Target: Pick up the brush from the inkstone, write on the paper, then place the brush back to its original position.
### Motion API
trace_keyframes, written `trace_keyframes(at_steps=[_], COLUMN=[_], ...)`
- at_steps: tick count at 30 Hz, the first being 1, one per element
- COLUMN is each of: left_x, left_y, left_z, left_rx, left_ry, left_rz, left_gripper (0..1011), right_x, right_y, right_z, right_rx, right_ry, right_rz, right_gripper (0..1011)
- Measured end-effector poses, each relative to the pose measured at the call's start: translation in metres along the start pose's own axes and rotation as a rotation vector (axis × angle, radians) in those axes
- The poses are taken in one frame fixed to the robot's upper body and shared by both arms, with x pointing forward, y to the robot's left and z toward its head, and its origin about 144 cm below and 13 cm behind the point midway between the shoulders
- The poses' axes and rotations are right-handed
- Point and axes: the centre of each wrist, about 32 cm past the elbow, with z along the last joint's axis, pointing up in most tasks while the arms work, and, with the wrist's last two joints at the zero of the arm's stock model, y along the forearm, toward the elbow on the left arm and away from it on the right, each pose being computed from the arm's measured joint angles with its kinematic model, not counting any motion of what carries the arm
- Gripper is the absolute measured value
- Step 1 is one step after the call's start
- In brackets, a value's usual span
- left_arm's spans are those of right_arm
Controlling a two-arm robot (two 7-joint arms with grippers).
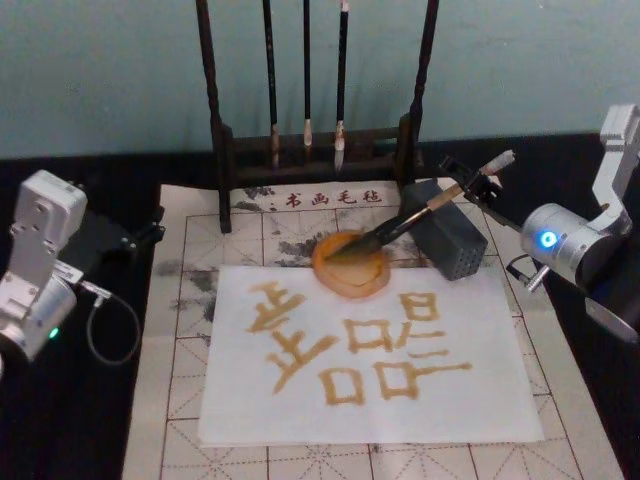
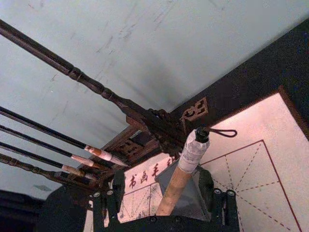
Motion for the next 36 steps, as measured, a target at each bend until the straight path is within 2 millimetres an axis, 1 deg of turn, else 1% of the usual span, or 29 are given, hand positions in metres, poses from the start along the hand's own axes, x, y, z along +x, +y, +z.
trace_keyframes(at_steps=[1,5,8,9,10,11,12,14,16,17,18,19,20,21,22,24,26,29,36], left_x=[0.0,0.0,0.0,0.0,0.0,0.0,0.0,0.0,0.0,0.0,0.0,0.0,0.0,0.0,0.0,0.0,0.0,0.0,0.0], left_y=[0.0,0.0,0.0,0.0,0.0,0.0,0.0,0.0,0.0,0.0,0.0,0.0,0.0,0.0,0.0,0.0,0.0,0.0,0.0], left_z=[0.0,0.0,0.0,0.0,0.0,0.0,0.0,0.0,0.0,0.0,0.0,0.0,0.0,0.0,0.0,0.0,0.0,0.0,0.0], left_rx=[0.0,0.0,0.0,0.0,0.0,0.0,0.0,0.0,0.0,0.0,0.0,0.0,0.0,0.0,0.0,0.0,0.0,0.0,0.0], left_ry=[0.0,0.0,0.0,0.0,0.0,0.0,0.0,0.0,0.0,0.0,0.0,0.0,0.0,0.0,0.0,0.0,0.0,0.0,0.0], left_rz=[0.0,0.0,0.0,0.0,0.0,0.0,0.0,0.0,0.0,0.0,0.0,0.0,0.0,0.0,0.0,0.0,0.0,0.0,0.0], left_gripper=[1001,1001,1001,1001,1001,1001,1001,1001,1001,1001,1001,1001,1001,1001,1001,1001,1001,1001,1001], right_x=[0.0,0.0,-0.0001,-0.0001,0.0,0.0,0.0,0.0,0.0,0.0,0.0,0.0,0.0,0.0,0.0,0.0,0.0,0.0,0.0], right_y=[0.0,0.0,0.0,0.0,0.0,0.0,0.0,0.0,0.0,0.0,0.0,0.0,0.0,0.0,0.0,-0.0001,-0.0001,0.0,0.0], right_z=[0.0,0.0,0.0,0.0,0.0001,0.0001,0.0001,0.0002,0.0002,0.0002,0.0002,0.0002,0.0002,0.0002,0.0002,0.0002,0.0002,0.0002,0.0002], right_rx=[0.0,0.0,0.0,0.0,0.0,0.0,0.0,0.0,0.0,0.0,0.0,0.0,0.0,0.0,0.0,0.0,0.0,0.0,0.0], right_ry=[0.0,0.0,0.001,0.001,0.001,0.001,0.001,0.001,0.001,0.0,0.0,0.0,0.0,0.0,0.0,0.0,0.0,0.0,0.0], right_rz=[0.0,0.001,0.001,0.001,0.001,0.001,0.001,0.001,0.001,0.001,0.001,0.001,0.001,0.001,0.001,0.001,0.001,0.001,0.001], right_gripper=[1000,927,830,830,792,777,719,687,583,583,562,501,489,442,430,343,302,211,199])
